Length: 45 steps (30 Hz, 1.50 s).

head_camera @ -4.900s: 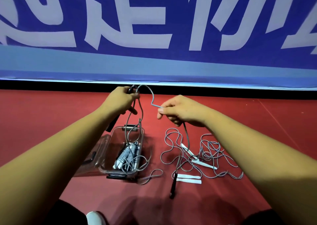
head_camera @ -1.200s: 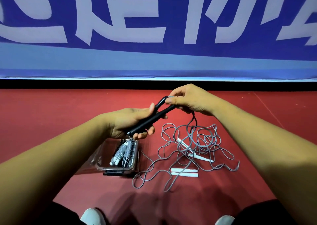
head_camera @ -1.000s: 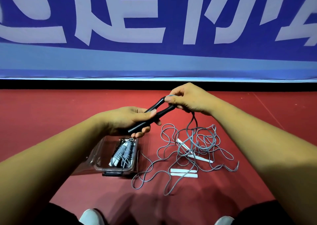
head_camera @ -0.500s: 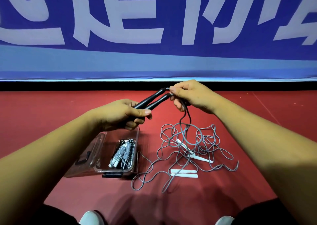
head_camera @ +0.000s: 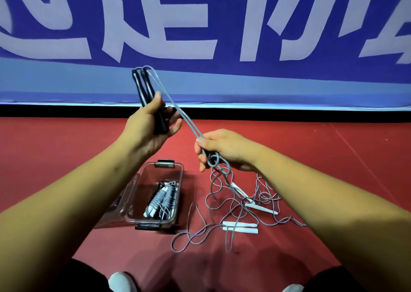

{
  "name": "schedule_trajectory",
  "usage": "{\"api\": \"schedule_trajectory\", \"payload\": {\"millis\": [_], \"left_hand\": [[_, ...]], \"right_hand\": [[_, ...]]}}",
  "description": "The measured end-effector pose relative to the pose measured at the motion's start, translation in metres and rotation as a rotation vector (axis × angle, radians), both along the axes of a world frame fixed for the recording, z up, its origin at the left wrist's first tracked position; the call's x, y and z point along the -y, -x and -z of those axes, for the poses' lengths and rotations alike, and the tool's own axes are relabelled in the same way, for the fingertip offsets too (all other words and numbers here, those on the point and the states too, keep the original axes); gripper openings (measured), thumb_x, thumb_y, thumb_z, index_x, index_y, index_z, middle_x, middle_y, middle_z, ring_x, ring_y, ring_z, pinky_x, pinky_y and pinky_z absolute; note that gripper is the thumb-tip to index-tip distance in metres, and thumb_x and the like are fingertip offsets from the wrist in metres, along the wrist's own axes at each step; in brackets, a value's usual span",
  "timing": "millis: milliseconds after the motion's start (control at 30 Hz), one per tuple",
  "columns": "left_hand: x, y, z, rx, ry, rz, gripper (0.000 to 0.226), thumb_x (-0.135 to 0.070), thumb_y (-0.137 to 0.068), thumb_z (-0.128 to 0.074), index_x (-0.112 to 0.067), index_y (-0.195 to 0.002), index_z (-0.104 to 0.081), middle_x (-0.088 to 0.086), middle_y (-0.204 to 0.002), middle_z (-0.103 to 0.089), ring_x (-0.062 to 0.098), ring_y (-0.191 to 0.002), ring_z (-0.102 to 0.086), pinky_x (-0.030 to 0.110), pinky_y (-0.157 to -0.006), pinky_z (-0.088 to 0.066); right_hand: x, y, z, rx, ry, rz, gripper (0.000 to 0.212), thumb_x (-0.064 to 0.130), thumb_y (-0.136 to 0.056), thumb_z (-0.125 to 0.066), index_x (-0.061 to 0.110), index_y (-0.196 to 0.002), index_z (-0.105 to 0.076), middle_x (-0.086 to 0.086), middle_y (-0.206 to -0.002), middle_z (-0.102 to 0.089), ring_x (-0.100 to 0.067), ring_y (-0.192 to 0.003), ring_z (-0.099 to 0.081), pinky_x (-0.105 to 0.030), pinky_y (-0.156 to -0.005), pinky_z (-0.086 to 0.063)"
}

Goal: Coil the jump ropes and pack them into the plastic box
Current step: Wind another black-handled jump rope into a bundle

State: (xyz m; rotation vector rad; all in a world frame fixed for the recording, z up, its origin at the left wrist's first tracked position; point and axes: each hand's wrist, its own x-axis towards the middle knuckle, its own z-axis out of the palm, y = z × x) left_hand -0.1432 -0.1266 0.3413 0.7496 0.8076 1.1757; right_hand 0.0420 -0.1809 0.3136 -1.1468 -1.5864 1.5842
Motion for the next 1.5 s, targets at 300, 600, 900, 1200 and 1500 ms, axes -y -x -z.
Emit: {"api": "schedule_trajectory", "payload": {"millis": [300,600,900,1200,1500], "left_hand": [[-0.018,0.015,-0.01,0.241,0.135,-0.199,0.037,-0.028,-0.105,-0.044,0.004,-0.096,-0.057,0.012,-0.076,-0.068,0.015,-0.057,-0.066,0.022,-0.051,-0.051],[-0.033,0.033,-0.004,0.253,0.104,-0.187,0.031,-0.021,-0.105,-0.038,-0.009,-0.079,-0.046,0.0,-0.059,-0.043,0.01,-0.042,-0.038,0.019,-0.045,-0.032],[-0.04,0.048,-0.004,0.323,0.175,-0.337,0.041,-0.03,-0.106,-0.038,-0.011,-0.07,-0.043,0.001,-0.059,-0.047,0.014,-0.047,-0.05,0.022,-0.05,-0.038],[-0.019,0.025,-0.012,0.071,0.098,-0.011,0.035,-0.03,-0.103,-0.044,-0.018,-0.07,-0.042,-0.005,-0.05,-0.036,0.009,-0.042,-0.037,0.019,-0.044,-0.031],[0.004,-0.003,-0.016,0.04,0.072,0.105,0.026,-0.027,-0.102,-0.045,-0.011,-0.083,-0.054,0.001,-0.062,-0.057,0.017,-0.061,-0.06,0.025,-0.06,-0.049]], "right_hand": [[0.015,0.023,0.024,0.281,0.073,-0.058,0.036,0.024,-0.104,-0.04,0.009,-0.076,-0.057,-0.007,-0.055,-0.053,-0.011,-0.034,-0.043,-0.023,-0.042,-0.035],[0.015,0.011,0.047,0.114,0.032,0.1,0.041,0.052,-0.095,-0.049,0.014,-0.097,-0.065,0.003,-0.051,-0.034,-0.013,-0.043,-0.023,-0.02,-0.045,-0.024],[0.012,0.005,0.061,0.006,0.282,0.123,0.025,0.029,-0.104,-0.043,0.009,-0.095,-0.055,-0.007,-0.055,-0.053,-0.01,-0.035,-0.036,-0.015,-0.037,-0.026],[0.006,-0.007,0.046,0.192,0.156,0.138,0.048,0.01,-0.089,-0.065,0.008,-0.135,-0.051,-0.004,-0.12,-0.062,-0.006,-0.1,-0.06,-0.025,-0.082,-0.043],[0.011,0.046,0.025,-0.087,0.002,0.173,0.029,0.023,-0.105,-0.041,0.009,-0.085,-0.055,0.008,-0.047,-0.036,-0.008,-0.036,-0.035,-0.02,-0.044,-0.032]]}}
